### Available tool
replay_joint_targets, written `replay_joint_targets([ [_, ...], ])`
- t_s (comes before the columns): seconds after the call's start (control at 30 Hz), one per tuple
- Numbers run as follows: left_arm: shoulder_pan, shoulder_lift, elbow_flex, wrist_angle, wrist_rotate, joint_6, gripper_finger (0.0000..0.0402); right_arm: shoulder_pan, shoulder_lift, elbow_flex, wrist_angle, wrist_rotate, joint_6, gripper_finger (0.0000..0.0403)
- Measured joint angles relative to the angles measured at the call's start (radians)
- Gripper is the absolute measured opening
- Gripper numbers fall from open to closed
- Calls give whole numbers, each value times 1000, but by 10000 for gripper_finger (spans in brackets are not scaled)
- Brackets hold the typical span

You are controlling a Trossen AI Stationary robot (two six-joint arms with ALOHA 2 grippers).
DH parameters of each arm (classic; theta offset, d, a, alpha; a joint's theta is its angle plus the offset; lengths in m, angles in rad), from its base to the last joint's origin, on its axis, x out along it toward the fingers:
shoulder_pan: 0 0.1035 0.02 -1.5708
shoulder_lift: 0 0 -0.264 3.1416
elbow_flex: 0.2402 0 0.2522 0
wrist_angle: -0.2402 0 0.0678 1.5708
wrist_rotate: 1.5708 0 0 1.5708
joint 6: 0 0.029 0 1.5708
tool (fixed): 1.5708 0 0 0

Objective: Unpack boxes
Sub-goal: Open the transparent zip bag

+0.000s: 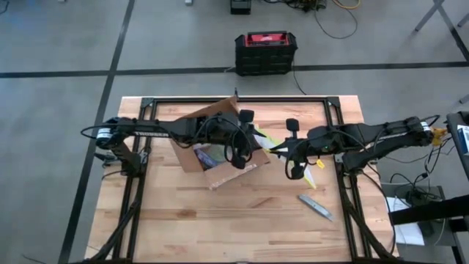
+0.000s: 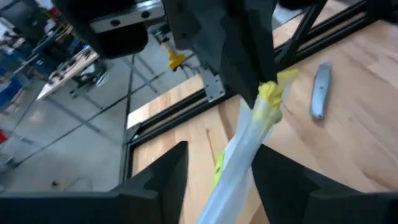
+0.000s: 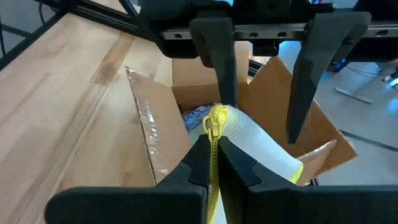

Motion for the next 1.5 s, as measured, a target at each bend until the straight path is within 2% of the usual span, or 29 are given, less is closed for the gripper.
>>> replay_joint_targets([
  [0.13,3,0,0,38,14,9,41,0,0,0,4,7,11,1],
  [0.2,9,4,0,39,19,6,12,0,0,0,0,42,14,8],
  [0.33,18,21,0,68,17,-9,2,0,0,5,-29,124,17,33],
  [0.53,64,27,5,85,-54,-88,0,2,-1,61,-152,276,67,75],
  [0.67,112,27,6,97,-73,-151,0,4,1,68,-167,357,103,97],
  [0.8,137,27,6,97,-77,-183,0,4,22,64,-164,385,137,112],
  [1.07,156,26,6,94,-78,-220,0,-18,109,64,-149,525,249,119],
  [1.27,148,21,6,53,-74,-220,0,-49,113,64,-132,517,297,109],
  [1.5,139,19,6,66,-43,-221,0,-99,133,64,-82,373,290,112],
])
